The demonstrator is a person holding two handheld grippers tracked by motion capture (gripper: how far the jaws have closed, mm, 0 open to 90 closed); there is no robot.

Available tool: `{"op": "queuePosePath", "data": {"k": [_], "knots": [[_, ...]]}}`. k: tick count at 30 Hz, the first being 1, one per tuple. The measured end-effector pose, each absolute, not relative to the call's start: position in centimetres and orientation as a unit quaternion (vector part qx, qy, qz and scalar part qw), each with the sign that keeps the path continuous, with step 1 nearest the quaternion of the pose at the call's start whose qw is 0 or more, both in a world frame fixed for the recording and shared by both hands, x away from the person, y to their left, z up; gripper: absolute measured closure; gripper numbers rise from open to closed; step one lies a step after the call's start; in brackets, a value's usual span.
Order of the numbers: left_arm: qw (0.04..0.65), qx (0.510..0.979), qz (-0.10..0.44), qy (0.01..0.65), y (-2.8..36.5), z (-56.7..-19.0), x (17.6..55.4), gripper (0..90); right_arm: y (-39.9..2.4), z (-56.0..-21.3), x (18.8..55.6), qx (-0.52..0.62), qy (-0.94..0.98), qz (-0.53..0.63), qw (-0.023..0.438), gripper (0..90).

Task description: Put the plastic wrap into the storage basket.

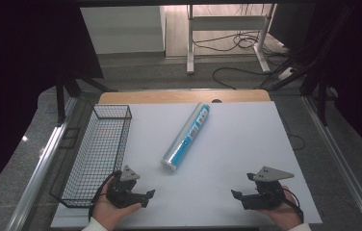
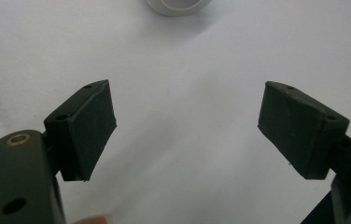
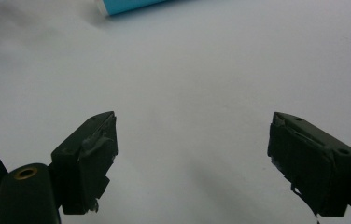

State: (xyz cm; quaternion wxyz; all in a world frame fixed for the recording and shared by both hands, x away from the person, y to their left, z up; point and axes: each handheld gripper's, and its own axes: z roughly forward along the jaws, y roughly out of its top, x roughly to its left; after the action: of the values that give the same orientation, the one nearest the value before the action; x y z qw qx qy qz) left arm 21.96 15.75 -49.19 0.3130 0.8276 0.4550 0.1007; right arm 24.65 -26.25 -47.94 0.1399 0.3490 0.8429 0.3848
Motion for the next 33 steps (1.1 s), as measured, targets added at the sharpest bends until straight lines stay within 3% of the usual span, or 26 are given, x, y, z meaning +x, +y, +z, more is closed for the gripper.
{"op": "queuePosePath", "data": {"k": [33], "knots": [[0.342, 0.813, 0.090, 0.463, 13.9, -46.3, 23.0, 17.5, -26.4, -48.4, 24.6, 0.351, 0.849, 0.367, 0.148, 17.2]]}}
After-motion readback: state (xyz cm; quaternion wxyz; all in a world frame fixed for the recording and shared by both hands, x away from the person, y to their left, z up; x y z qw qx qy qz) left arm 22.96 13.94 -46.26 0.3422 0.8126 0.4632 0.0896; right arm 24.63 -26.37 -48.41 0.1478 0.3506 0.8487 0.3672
